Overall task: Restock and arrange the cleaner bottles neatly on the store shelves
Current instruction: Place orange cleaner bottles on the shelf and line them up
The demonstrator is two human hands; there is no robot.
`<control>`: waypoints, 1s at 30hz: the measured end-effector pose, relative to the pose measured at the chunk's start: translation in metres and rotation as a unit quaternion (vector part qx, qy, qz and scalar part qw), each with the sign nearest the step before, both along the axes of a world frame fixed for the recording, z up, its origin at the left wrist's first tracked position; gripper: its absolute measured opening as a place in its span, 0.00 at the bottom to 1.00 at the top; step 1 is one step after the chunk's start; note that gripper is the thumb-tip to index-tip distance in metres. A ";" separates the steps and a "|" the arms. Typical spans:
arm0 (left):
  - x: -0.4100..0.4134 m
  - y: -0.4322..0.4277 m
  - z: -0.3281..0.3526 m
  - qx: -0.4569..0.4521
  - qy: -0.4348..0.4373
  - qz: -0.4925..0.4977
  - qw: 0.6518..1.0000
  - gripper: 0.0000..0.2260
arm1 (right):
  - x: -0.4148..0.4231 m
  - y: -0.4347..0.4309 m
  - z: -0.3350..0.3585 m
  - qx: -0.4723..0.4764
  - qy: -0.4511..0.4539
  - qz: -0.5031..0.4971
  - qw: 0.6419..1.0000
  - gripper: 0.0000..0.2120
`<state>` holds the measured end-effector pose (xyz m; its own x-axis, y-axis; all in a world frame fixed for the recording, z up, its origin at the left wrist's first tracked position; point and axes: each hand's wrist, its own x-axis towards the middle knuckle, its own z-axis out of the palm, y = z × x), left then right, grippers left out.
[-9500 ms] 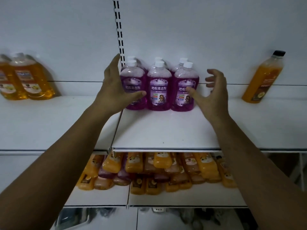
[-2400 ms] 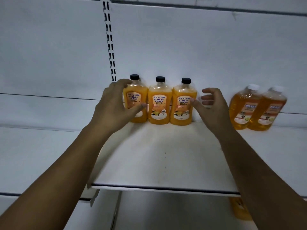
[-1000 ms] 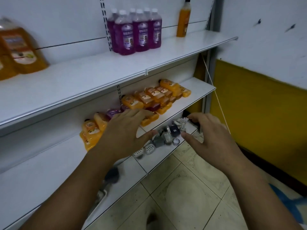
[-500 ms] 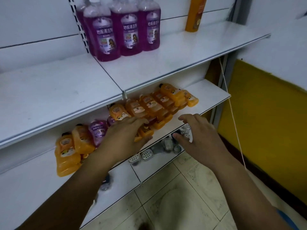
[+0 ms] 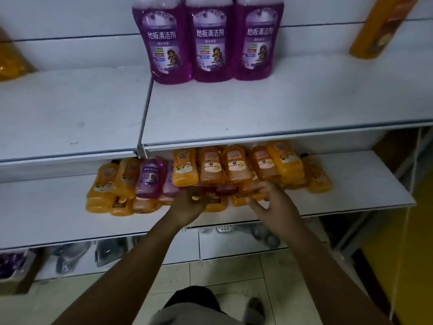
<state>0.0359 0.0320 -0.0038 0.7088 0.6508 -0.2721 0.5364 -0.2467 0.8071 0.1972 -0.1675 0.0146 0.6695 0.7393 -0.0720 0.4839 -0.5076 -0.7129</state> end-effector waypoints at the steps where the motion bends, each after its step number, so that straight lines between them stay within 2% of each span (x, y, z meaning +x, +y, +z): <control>1: 0.007 -0.004 -0.004 -0.068 -0.018 0.059 0.996 0.07 | 0.011 0.007 -0.011 0.011 0.034 -0.006 0.999 0.20; 3: 0.021 -0.011 -0.011 -0.198 -0.067 0.169 0.963 0.04 | 0.030 0.024 -0.028 0.030 0.088 -0.024 0.995 0.20; 6: 0.046 -0.014 -0.019 -0.289 -0.130 0.272 0.909 0.08 | 0.047 0.052 -0.040 0.047 0.129 -0.043 0.990 0.23; 9: 0.067 -0.009 -0.031 -0.334 -0.166 0.347 0.860 0.20 | 0.057 0.074 -0.051 0.033 0.139 -0.042 0.989 0.30; 11: 0.075 -0.006 -0.038 -0.347 -0.172 0.388 0.836 0.22 | 0.062 0.085 -0.058 0.021 0.162 -0.044 0.986 0.33; 13: 0.080 -0.005 -0.047 -0.345 -0.178 0.421 0.820 0.24 | 0.062 0.090 -0.067 0.025 0.160 -0.054 0.985 0.32; 16: 0.083 -0.002 -0.055 -0.356 -0.196 0.432 0.805 0.29 | 0.061 0.094 -0.074 0.044 0.138 -0.091 0.985 0.28; 18: 0.079 0.000 -0.058 -0.371 -0.206 0.427 0.799 0.28 | 0.059 0.094 -0.074 0.064 0.151 -0.108 0.981 0.24; 20: 0.071 -0.002 -0.061 -0.382 -0.217 0.410 0.799 0.27 | 0.055 0.093 -0.071 0.081 0.184 -0.126 0.971 0.20; 24: 0.042 -0.015 -0.066 -0.439 -0.233 0.352 0.793 0.20 | 0.043 0.071 -0.086 0.109 0.281 -0.169 0.938 0.24; 26: 0.031 -0.019 -0.066 -0.457 -0.217 0.340 0.793 0.18 | 0.036 0.061 -0.094 0.124 0.368 -0.198 0.900 0.27; 28: 0.025 -0.019 -0.062 -0.464 -0.172 0.311 0.811 0.20 | 0.033 0.057 -0.092 0.150 0.480 -0.217 0.837 0.28; 30: 0.020 -0.021 -0.056 -0.470 -0.127 0.268 0.831 0.23 | 0.032 0.053 -0.085 0.133 0.547 -0.181 0.807 0.23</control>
<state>0.0560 0.0112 -0.0596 0.4970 0.4766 -0.7252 0.1484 0.7767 0.6121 0.2295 -0.1149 -0.0709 0.4887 0.5963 -0.6369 -0.6536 -0.2333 -0.7200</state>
